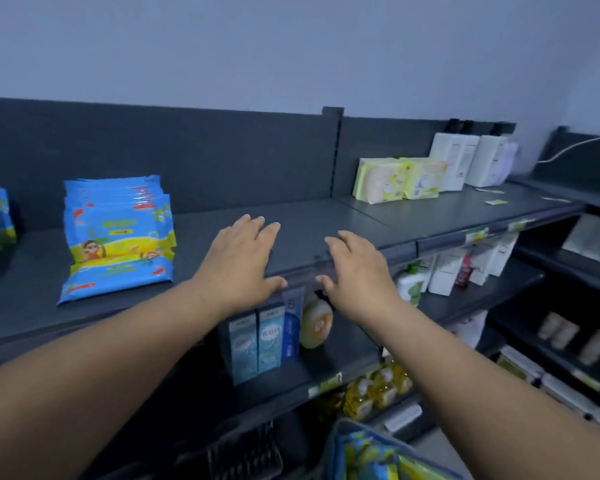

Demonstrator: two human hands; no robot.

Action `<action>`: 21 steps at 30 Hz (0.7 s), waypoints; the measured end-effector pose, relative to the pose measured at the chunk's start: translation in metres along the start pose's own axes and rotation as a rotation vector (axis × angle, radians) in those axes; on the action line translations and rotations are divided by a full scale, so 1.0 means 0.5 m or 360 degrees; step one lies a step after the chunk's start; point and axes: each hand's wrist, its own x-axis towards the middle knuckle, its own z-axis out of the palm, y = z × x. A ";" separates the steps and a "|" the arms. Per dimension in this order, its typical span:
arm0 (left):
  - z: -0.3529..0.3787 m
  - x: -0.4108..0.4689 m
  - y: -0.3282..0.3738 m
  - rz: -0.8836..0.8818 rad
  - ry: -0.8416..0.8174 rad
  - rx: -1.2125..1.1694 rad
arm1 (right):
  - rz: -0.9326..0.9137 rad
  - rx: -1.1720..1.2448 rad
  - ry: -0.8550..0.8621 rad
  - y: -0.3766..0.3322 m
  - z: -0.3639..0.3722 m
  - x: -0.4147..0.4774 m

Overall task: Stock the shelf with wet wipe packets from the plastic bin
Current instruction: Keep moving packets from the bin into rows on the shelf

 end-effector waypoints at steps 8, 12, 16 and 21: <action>0.095 0.007 0.193 0.0293 -0.0252 -0.0062 | 0.0281 -0.0144 -0.0095 0.183 0.012 -0.159; 0.165 -0.004 0.267 0.0376 -0.0337 -0.0101 | 0.0398 -0.0130 -0.0185 0.257 0.037 -0.239; 0.236 -0.032 0.335 0.0434 -0.0375 -0.0180 | 0.0513 -0.0116 -0.0262 0.317 0.076 -0.317; 0.329 -0.056 0.407 0.0505 -0.0509 -0.0203 | 0.0655 -0.0023 -0.0355 0.376 0.147 -0.395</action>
